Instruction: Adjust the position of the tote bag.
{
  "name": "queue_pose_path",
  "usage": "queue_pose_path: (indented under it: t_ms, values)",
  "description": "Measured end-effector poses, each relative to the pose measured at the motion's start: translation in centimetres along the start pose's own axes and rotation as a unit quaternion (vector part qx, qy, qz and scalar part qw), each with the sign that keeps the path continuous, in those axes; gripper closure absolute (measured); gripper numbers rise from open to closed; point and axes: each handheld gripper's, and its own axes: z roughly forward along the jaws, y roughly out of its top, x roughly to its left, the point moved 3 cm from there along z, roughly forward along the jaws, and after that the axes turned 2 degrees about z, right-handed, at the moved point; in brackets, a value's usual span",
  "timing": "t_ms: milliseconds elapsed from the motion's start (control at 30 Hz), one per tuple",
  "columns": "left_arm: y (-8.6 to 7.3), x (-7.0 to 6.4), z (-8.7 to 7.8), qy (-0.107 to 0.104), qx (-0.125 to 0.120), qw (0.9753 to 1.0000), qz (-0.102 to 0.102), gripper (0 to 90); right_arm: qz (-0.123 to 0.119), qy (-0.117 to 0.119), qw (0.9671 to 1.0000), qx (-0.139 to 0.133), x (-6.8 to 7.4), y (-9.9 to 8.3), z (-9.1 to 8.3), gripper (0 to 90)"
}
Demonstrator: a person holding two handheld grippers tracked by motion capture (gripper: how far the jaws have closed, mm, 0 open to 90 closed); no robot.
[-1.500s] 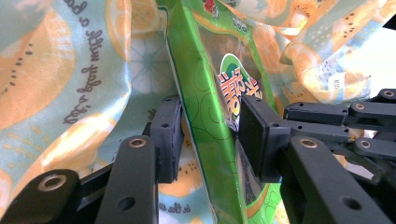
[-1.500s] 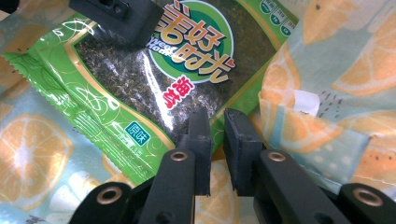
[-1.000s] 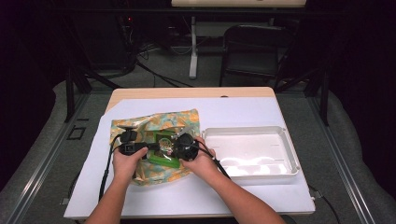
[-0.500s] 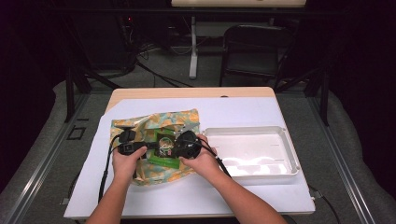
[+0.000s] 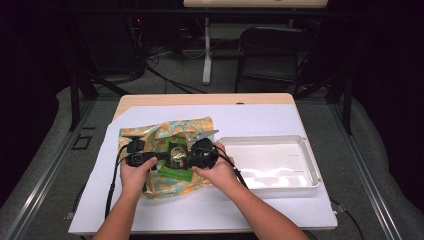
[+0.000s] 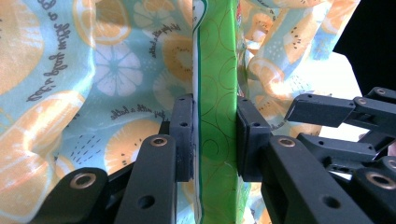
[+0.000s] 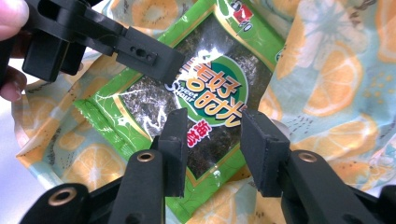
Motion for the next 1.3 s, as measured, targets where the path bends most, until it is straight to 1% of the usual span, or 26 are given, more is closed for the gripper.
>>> queue_pose_path:
  t_ms: [67, 100, 133, 167, 200, 233, 300, 333, 400, 467, 500, 533, 667, 700, 800, 833, 867, 933, 967, 1000, 1033, 1067, 1133, 1167, 1300]
  values:
    - [0.0, -0.1, -0.1, 0.001, -0.002, 1.0, -0.004, 72.7, 0.004, -0.001, 1.0, -0.006, 0.0, 0.1, -0.1, 61.0]
    - [-0.1, -0.1, -0.1, 0.001, -0.003, 1.0, -0.003, 72.7, 0.005, -0.001, 1.0, -0.008, -0.1, 0.1, -0.2, 60.7]
    - [-0.1, -0.2, -0.1, 0.002, -0.009, 0.9999, -0.007, 72.7, 0.004, 0.0, 1.0, -0.009, -0.1, 0.1, -0.3, 60.1]
    - [-0.2, -0.2, -0.2, 0.001, -0.007, 1.0, -0.004, 72.7, 0.005, 0.0, 0.9999, -0.014, -0.2, 0.1, -0.3, 59.3]
    - [-0.2, -0.2, -0.2, 0.003, -0.009, 0.9999, -0.007, 72.7, 0.006, 0.0, 0.9998, -0.017, -0.2, 0.2, -0.4, 58.5]
    - [-0.3, -0.2, -0.3, 0.002, -0.007, 1.0, -0.005, 72.7, 0.006, -0.001, 0.9998, -0.02, -0.3, 0.2, -0.5, 57.9]
    - [-0.5, 0.0, -0.3, -0.001, -0.01, 0.9999, -0.013, 72.7, 0.008, 0.0, 0.9996, -0.026, -0.3, 0.3, -0.6, 57.6]
    - [-0.6, 0.1, -0.3, 0.002, -0.013, 0.9998, -0.017, 72.7, 0.008, 0.0, 0.9996, -0.028, -0.4, 0.3, -0.7, 57.5]
    - [-0.8, 0.3, -0.3, -0.002, -0.015, 0.9997, -0.021, 72.8, 0.009, -0.001, 0.9996, -0.028, -0.4, 0.3, -0.7, 57.2]
    - [-1.0, 0.5, -0.4, -0.002, -0.014, 0.9997, -0.021, 72.7, 0.009, -0.002, 0.9996, -0.026, -0.4, 0.3, -0.7, 57.2]
    - [-1.1, 0.4, -0.4, -0.004, -0.02, 0.9995, -0.024, 72.7, 0.009, -0.002, 0.9996, -0.026, -0.5, 0.3, -0.7, 57.2]
    - [-1.1, 0.4, -0.6, -0.007, -0.018, 0.9996, -0.021, 72.7, 0.009, -0.002, 0.9996, -0.025, -0.5, 0.3, -0.7, 57.2]
    - [-1.3, 0.2, -1.0, -0.007, -0.023, 0.9996, -0.015, 72.7, 0.013, -0.002, 0.9995, -0.029, -0.6, 0.3, -0.7, 57.1]
    - [-1.3, 0.2, -1.1, -0.005, -0.029, 0.9995, -0.016, 72.8, 0.012, -0.002, 0.9996, -0.027, -0.7, 0.3, -0.8, 57.1]
    - [-1.3, 0.0, -1.5, -0.004, -0.033, 0.9994, -0.013, 72.7, 0.014, -0.002, 0.9995, -0.029, -0.8, 0.3, -0.8, 56.8]
    - [-1.3, 0.0, -1.6, -0.005, -0.034, 0.9994, -0.01, 72.7, 0.015, -0.002, 0.9995, -0.028, -0.8, 0.3, -0.9, 56.6]
    - [-1.4, -0.1, -1.7, -0.004, -0.034, 0.9993, -0.011, 72.7, 0.015, -0.002, 0.9994, -0.03, -0.8, 0.3, -0.9, 56.5]
    - [-1.4, -0.2, -1.8, -0.001, -0.038, 0.9992, -0.007, 72.7, 0.016, -0.003, 0.9992, -0.036, -0.9, 0.4, -0.9, 56.4]
    - [-1.4, -0.2, -1.9, 0.001, -0.034, 0.9994, -0.001, 72.7, 0.016, -0.003, 0.9993, -0.033, -0.9, 0.3, -1.0, 56.4]
    - [-1.4, -0.2, -1.9, 0.002, -0.042, 0.9991, -0.003, 72.7, 0.016, -0.004, 0.9993, -0.034, -0.9, 0.4, -1.0, 56.4]
    - [-1.5, -0.3, -2.0, 0.002, -0.039, 0.9993, 0.0, 72.7, 0.017, -0.004, 0.9993, -0.034, -1.0, 0.4, -1.0, 56.3]
    - [-1.5, -0.3, -2.1, 0.001, -0.044, 0.999, -0.003, 72.7, 0.018, -0.004, 0.9992, -0.036, -1.0, 0.4, -1.0, 56.3]
    - [-1.5, -0.3, -2.2, 0.003, -0.044, 0.999, 0.002, 72.7, 0.018, -0.004, 0.9992, -0.036, -1.1, 0.4, -1.2, 56.1]
    - [-1.5, -0.4, -2.3, 0.002, -0.049, 0.9988, -0.001, 72.7, 0.021, -0.002, 0.999, -0.041, -1.1, 0.4, -1.2, 56.0]
    - [-1.6, -0.4, -2.6, 0.003, -0.048, 0.9989, -0.001, 72.7, 0.018, -0.001, 0.9989, -0.042, -1.2, 0.4, -1.2, 55.1]
